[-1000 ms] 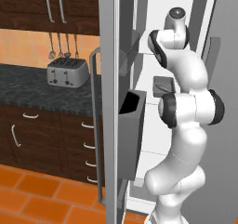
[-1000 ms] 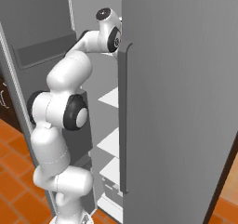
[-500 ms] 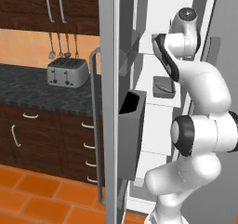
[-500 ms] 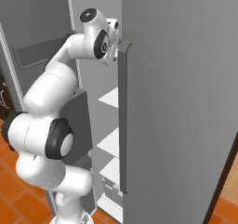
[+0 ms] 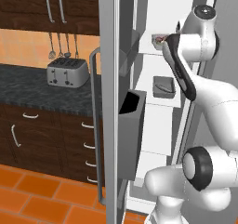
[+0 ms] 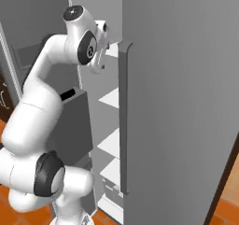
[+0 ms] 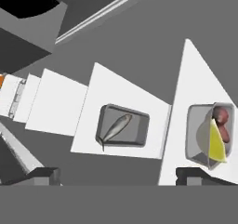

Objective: Take the meat container that has the fish and place it on the second highest rack of the freezer. Then take the vegetable container that has the potato and lemon wedge and place it on the highest rack of the freezer.

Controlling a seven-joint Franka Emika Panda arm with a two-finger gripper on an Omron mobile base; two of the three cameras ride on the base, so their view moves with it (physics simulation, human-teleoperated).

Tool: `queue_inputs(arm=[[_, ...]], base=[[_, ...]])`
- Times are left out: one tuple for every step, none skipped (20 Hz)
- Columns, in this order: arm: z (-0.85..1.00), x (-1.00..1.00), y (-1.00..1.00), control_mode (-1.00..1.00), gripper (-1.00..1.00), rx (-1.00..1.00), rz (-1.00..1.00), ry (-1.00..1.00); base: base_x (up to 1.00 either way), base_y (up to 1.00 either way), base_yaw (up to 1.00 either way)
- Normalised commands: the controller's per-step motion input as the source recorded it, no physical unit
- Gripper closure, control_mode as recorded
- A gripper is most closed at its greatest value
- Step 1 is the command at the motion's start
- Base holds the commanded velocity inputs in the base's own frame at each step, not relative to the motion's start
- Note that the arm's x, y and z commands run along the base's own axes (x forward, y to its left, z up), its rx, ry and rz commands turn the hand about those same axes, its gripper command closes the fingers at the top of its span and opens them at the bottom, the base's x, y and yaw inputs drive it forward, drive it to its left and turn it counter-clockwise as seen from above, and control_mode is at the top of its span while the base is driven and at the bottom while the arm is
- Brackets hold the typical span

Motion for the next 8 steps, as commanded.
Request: queue_inputs(arm=[[-0.16, -1.00, 0.16, -1.00, -1.00, 0.00, 0.10, 0.16], [-0.32, -1.00, 0.15, -1.00, -1.00, 0.00, 0.09, 0.16], [-0.44, -1.00, 0.22, -1.00, -1.00, 0.00, 0.07, 0.17], [-0.48, -1.00, 0.21, -1.00, -1.00, 0.00, 0.06, 0.19], [-0.38, -1.00, 0.24, -1.00, -1.00, 0.00, 0.04, 0.20], [-0.43, -1.00, 0.19, -1.00, -1.00, 0.00, 0.04, 0.24], [-0.59, -1.00, 0.19, -1.00, -1.00, 0.00, 0.05, 0.23], [-0.69, -1.00, 0.09, -1.00, -1.00, 0.00, 0.06, 0.21]], base=[[0.00, 0.00, 0.00], [0.00, 0.00, 0.00], [0.00, 0.00, 0.00], [0.00, 0.00, 0.00], [0.00, 0.00, 0.00], [0.00, 0.00, 0.00], [0.00, 0.00, 0.00], [0.00, 0.00, 0.00]])
